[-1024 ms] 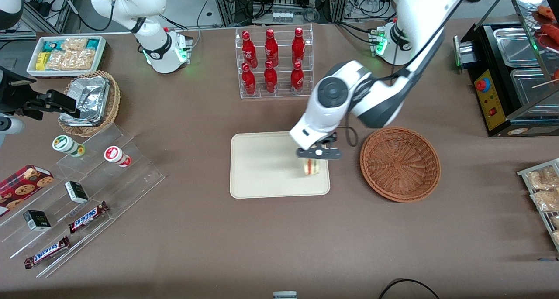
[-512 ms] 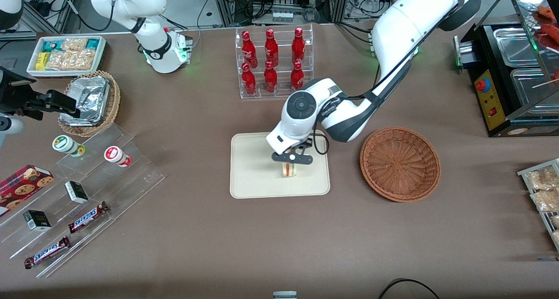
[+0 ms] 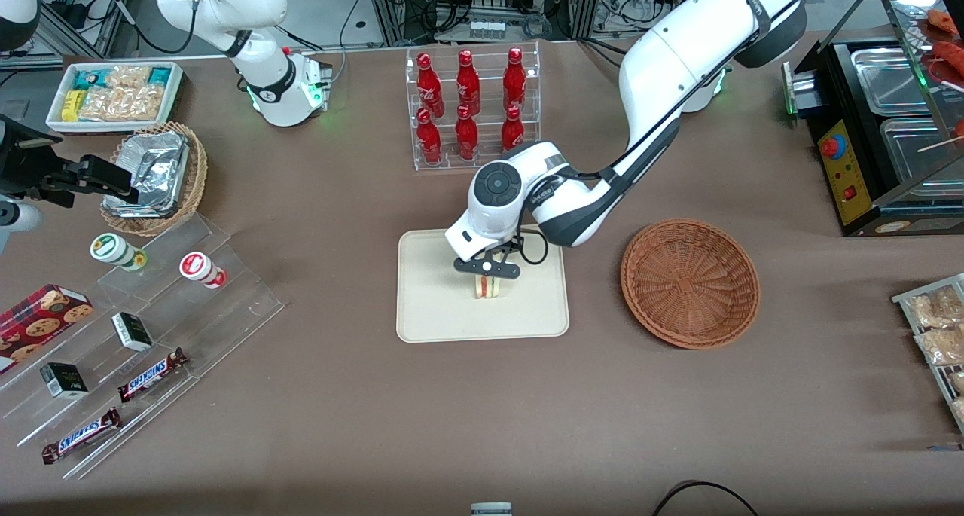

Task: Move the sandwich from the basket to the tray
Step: 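Lower the sandwich onto the cream tray and open the left gripper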

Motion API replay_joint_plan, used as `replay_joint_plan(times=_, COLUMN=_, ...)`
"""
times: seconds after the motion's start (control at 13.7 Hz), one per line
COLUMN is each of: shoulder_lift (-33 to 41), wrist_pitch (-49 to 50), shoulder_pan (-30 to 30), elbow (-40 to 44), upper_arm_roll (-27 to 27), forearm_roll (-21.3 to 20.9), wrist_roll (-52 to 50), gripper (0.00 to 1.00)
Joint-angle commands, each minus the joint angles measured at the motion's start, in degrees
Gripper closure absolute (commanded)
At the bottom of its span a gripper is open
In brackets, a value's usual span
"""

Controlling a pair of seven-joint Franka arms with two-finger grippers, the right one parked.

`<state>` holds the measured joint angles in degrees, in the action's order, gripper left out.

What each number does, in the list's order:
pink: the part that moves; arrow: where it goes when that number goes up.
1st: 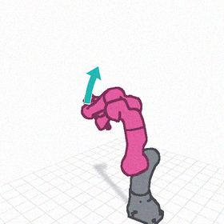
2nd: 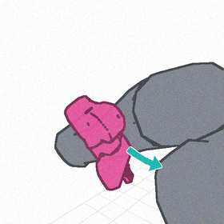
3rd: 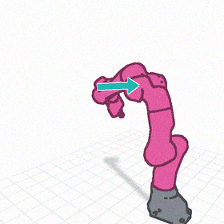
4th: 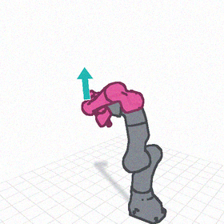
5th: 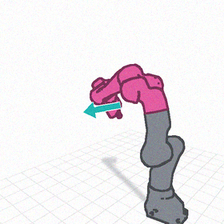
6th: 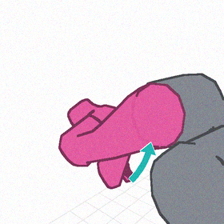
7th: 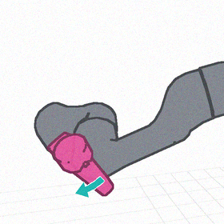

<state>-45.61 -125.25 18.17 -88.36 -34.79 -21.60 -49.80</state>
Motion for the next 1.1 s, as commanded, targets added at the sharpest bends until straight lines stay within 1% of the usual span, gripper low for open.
replay_joint_plan(times=0.0, shoulder_lift=-1.58, wrist_pitch=-0.26, shoulder_pan=1.43, elbow=1.78, upper_arm_roll=0.6, forearm_roll=-3.09, wrist_roll=-2.58, gripper=1.0)
replay_joint_plan(times=0.15, shoulder_lift=-1.85, wrist_pitch=-0.44, shoulder_pan=1.43, elbow=1.79, upper_arm_roll=0.6, forearm_roll=-3.45, wrist_roll=-3.55, gripper=1.0)
replay_joint_plan(times=0.22, shoulder_lift=-1.85, wrist_pitch=-0.61, shoulder_pan=1.43, elbow=1.79, upper_arm_roll=0.6, forearm_roll=-3.36, wrist_roll=-3.81, gripper=0.73)
replay_joint_plan(times=0.29, shoulder_lift=-1.85, wrist_pitch=-0.61, shoulder_pan=1.43, elbow=1.79, upper_arm_roll=0.6, forearm_roll=-3.36, wrist_roll=-3.9, gripper=0.15)
replay_joint_plan(times=0.37, shoulder_lift=-1.76, wrist_pitch=-0.61, shoulder_pan=1.34, elbow=1.79, upper_arm_roll=0.6, forearm_roll=-3.27, wrist_roll=-3.81, gripper=0.01)
replay_joint_plan(times=0.73, shoulder_lift=-0.01, wrist_pitch=0.0, shoulder_pan=0.73, elbow=1.7, upper_arm_roll=0.42, forearm_roll=-2.75, wrist_roll=-3.81, gripper=0.0)
replay_joint_plan(times=0.88, shoulder_lift=3.14, wrist_pitch=2.71, shoulder_pan=0.46, elbow=1.7, upper_arm_roll=0.34, forearm_roll=-2.57, wrist_roll=-3.9, gripper=0.0)
replay_joint_plan(times=1.02, shoulder_lift=7.62, wrist_pitch=5.7, shoulder_pan=-1.9, elbow=1.52, upper_arm_roll=0.25, forearm_roll=-2.13, wrist_roll=-3.9, gripper=0.0)
